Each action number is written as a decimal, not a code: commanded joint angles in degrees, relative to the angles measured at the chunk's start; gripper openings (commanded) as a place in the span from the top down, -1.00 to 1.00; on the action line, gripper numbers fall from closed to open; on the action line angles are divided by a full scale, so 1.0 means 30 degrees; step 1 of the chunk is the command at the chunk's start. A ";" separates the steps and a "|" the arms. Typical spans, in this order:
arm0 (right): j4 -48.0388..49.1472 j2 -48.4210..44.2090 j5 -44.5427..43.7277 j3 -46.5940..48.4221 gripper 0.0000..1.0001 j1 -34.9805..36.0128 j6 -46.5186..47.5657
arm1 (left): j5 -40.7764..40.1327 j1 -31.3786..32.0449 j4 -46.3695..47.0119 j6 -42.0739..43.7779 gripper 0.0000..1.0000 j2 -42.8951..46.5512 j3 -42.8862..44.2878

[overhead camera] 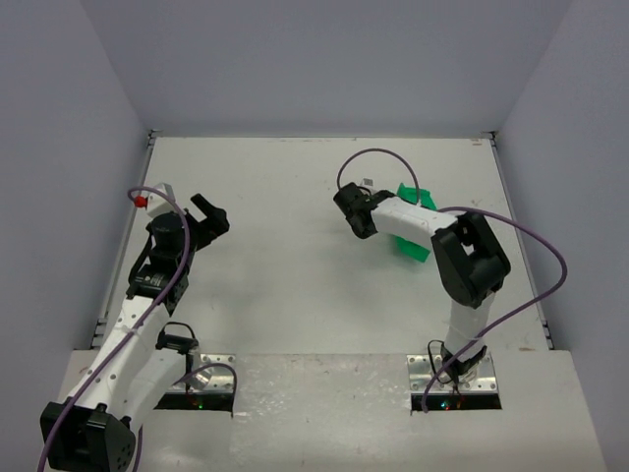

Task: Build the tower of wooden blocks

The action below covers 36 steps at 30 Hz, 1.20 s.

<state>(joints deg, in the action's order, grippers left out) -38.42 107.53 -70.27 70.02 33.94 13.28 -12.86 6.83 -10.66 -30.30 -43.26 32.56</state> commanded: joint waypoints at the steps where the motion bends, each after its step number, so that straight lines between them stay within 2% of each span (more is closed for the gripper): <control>1: -1.0439 0.1852 -0.4412 0.3605 1.00 0.0535 -0.8066 | -0.0062 0.0038 0.0143 -0.0137 -1.00 0.0428 0.0427; 2: -1.3676 0.3066 -0.4983 0.4987 1.00 0.0830 -1.1461 | -0.0077 0.0038 0.0101 -0.0139 -1.00 0.0457 0.0427; 3: -1.5983 0.4203 -0.5703 0.5530 1.00 0.1078 -1.2817 | -0.0068 0.0038 0.0069 -0.0123 -1.00 0.0483 0.0437; 5: -1.5991 0.5078 -0.6635 0.5382 1.00 0.1568 -1.2311 | -0.0042 0.0038 0.0068 -0.0120 -1.00 0.0532 0.0453; 10: -1.5967 0.7455 -0.6634 0.6367 1.00 0.2426 -1.1253 | -0.0195 0.0038 -0.0166 -0.0123 -1.00 0.0620 0.0486; 16: -1.5879 0.8184 -0.4193 0.7101 1.00 0.3570 -0.7983 | -0.0279 0.0038 -0.0163 -0.0123 -1.00 0.0682 0.0458; 18: -1.5033 0.7901 -0.2132 0.5856 1.00 0.3865 -0.5963 | -0.0310 0.0038 -0.0195 -0.0152 -1.00 0.0650 0.0487; 19: -1.2770 0.7485 -0.1517 0.4998 1.00 0.3949 -0.3132 | -0.0290 0.0038 -0.0195 -0.0152 -1.00 0.0650 0.0508; 20: -1.1522 0.7287 -0.1179 0.4522 1.00 0.4069 -0.1778 | -0.0229 0.0038 -0.0177 -0.0152 -1.00 0.0631 0.0515; 23: -1.2995 0.8322 0.0239 0.5534 1.00 0.4772 -0.1831 | -0.0202 0.0038 -0.0199 -0.0152 -1.00 0.0587 0.0544; 26: -1.4251 0.9475 -0.0482 0.6760 1.00 0.5423 -0.1731 | -0.0359 0.0038 -0.0277 -0.0152 -1.00 0.0588 0.0518; 36: -1.4322 1.0181 -0.0130 0.7011 1.00 0.5561 -0.1877 | -0.0175 0.0038 0.0010 -0.0201 -1.00 0.0132 0.0418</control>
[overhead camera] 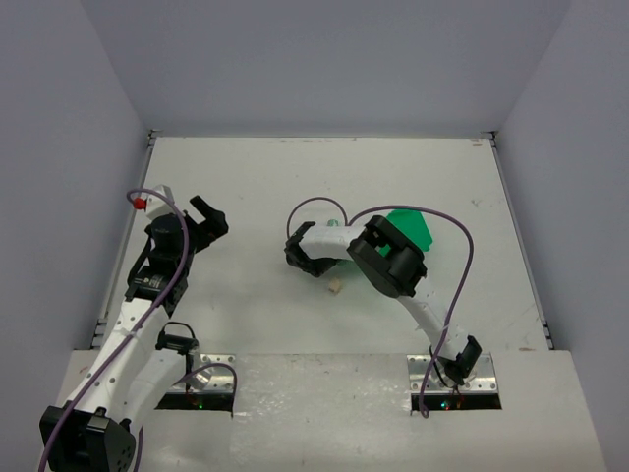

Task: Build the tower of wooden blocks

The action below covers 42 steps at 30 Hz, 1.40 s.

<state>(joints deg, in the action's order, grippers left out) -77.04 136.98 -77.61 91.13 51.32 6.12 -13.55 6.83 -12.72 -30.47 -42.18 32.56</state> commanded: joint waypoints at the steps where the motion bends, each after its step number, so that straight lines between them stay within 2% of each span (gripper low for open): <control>1: -0.1392 0.0328 0.2333 0.0108 1.00 -0.0232 0.0492 | 0.0044 0.0038 0.0678 -0.0155 -1.00 -0.0396 0.0446; 8: -0.0842 -0.0605 0.2242 0.0534 1.00 -0.0232 0.0381 | 0.0246 0.0038 0.0725 -0.0235 -1.00 -0.0764 0.0515; 11: 0.0392 -0.1471 0.2806 0.0780 1.00 -0.0232 0.1024 | 0.0283 0.0038 0.0726 -0.0214 -1.00 -0.0735 0.0515; 13: 0.1850 -0.2683 0.3325 0.0662 1.00 -0.0207 0.1902 | 0.0326 0.0038 0.0726 -0.0214 -1.00 -0.0709 0.0515; 16: 0.5677 -0.4420 0.4309 -0.0264 1.00 -0.0098 0.3642 | 0.0314 0.0025 0.0755 -0.0214 -1.00 -0.0647 0.0457; 18: 0.9210 -0.7178 0.4977 -0.2463 1.00 -0.0057 0.5898 | 0.0355 0.0038 0.0755 -0.0240 -1.00 -0.0646 0.0486; 20: 1.2025 -0.8563 0.4980 -0.4043 1.00 -0.0056 0.6759 | 0.0356 0.0038 0.0755 -0.0214 -1.00 -0.0646 0.0486; 24: 1.4430 -1.1695 0.5177 -0.5226 1.00 -0.0056 0.7367 | 0.0444 0.0038 0.0784 -0.0184 -1.00 -0.0677 0.0515; 31: 1.8073 -1.4757 0.5579 -0.6175 1.00 -0.0803 0.6883 | 0.0545 0.0038 0.0872 -0.0214 -1.00 -0.0835 0.0515; 34: 1.8966 -1.6421 0.7854 -0.6280 1.00 -0.2085 0.4555 | 0.0729 0.0038 0.0924 -0.0173 -1.00 -0.1061 0.0556; 38: 2.0501 -1.8764 1.3738 -0.7325 1.00 -0.6321 0.0489 | 0.1124 0.0038 0.1185 -0.0055 -1.00 -0.1424 0.0603; 42: 2.3519 -2.0924 1.8976 -0.9593 1.00 -0.9059 -0.0250 | 0.1351 0.0038 0.1931 0.0050 -1.00 -0.1990 0.0419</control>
<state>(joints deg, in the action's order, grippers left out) -18.60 81.44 -39.35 67.37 30.53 12.65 -11.01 6.83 -11.71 -30.46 -46.91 32.56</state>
